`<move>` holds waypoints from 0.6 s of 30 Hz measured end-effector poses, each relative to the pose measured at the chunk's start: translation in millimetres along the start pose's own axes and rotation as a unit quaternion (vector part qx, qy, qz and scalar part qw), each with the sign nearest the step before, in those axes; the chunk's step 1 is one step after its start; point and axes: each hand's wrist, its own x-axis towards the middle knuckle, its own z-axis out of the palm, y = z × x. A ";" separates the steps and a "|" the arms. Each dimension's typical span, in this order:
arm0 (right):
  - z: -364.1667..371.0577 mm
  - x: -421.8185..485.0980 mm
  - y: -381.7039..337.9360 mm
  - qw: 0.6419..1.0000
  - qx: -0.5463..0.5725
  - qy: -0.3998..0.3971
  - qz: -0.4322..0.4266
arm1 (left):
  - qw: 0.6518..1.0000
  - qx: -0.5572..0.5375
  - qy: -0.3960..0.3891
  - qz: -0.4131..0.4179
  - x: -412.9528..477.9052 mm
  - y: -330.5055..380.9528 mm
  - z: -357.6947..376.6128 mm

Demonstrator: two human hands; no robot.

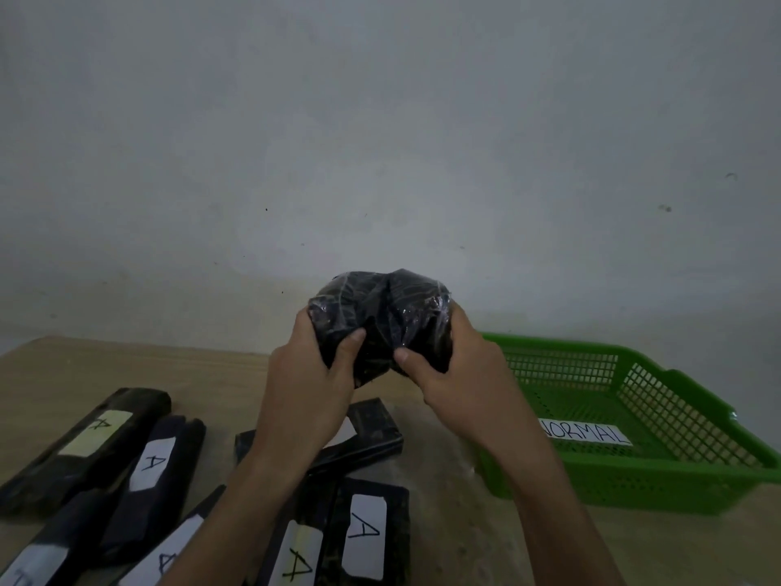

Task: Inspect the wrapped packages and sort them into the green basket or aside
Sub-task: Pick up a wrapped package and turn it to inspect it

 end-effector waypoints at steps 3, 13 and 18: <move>7.4 2.1 -1.6 0.999 -0.048 0.008 0.013 | 0.999 0.023 0.007 0.027 0.2 -1.7 1.7; -6.4 -9.5 -17.4 0.993 -0.106 -0.031 -0.033 | 0.995 0.099 -0.009 0.010 22.6 -16.4 -23.8; -30.6 -6.1 -4.6 0.984 -0.121 -0.116 -0.065 | 0.987 -0.030 -0.145 -0.065 29.3 -30.6 -36.1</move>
